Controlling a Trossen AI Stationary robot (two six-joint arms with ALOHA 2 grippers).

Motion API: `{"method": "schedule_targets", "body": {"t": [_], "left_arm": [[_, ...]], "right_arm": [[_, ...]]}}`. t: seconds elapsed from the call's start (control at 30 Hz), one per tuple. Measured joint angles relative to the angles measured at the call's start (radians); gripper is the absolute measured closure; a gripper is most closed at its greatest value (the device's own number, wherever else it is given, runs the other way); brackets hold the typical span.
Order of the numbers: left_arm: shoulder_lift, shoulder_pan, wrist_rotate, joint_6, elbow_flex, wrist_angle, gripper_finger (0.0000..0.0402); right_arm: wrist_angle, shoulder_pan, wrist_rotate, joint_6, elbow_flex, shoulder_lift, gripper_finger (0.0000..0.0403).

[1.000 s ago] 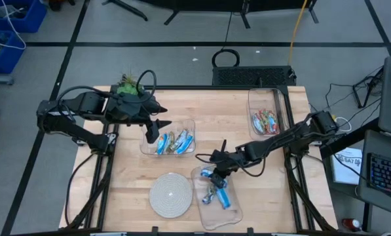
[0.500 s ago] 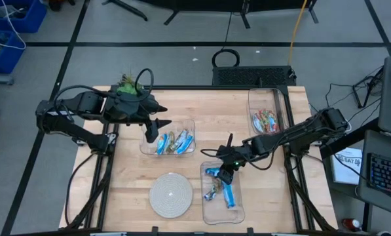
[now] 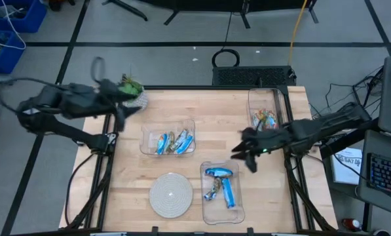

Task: Pick and place Granola Bars by type
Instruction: Return to Home Position

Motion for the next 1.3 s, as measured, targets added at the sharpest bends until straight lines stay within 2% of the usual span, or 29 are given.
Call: {"method": "schedule_targets", "body": {"t": [0.1, 0.2, 0.33, 0.53, 0.7, 0.9, 1.1, 1.3], "left_arm": [[-0.07, -0.003, -0.115, -0.027, -0.023, 0.013, 0.0158], [-0.116, -0.003, -0.228, -0.113, -0.042, 0.012, 0.0158], [-0.144, -0.003, -0.269, -0.172, -0.075, 0.014, 0.0158], [-0.143, -0.003, -0.153, -0.079, -0.204, 0.036, 0.0158], [-0.203, -0.003, -0.067, -0.043, -0.38, 0.237, 0.0158], [-0.356, -0.003, 0.0, 0.064, -0.599, 0.531, 0.0158], [-0.464, -0.003, 0.057, 0.094, -0.7, 0.582, 0.0158], [-0.549, -0.003, 0.087, 0.173, -0.756, 0.647, 0.0158]], "right_arm": [[0.008, 0.017, 0.095, -0.061, 0.0, -0.103, 0.0279], [0.006, 0.028, 0.125, -0.121, 0.0, -0.19, 0.0279], [0.006, 0.028, 0.125, -0.209, 0.0, -0.271, 0.0279], [-0.032, 0.028, 0.122, -0.246, 0.0, -0.338, 0.0281], [-0.042, 0.028, 0.122, -0.271, -0.032, -0.411, 0.0278], [0.17, 0.028, 0.084, -0.32, -0.237, -0.566, 0.0281], [0.373, 0.028, 0.063, -0.34, -0.446, -0.707, 0.0279], [0.44, 0.028, 0.063, -0.393, -0.535, -0.804, 0.0283]]}}
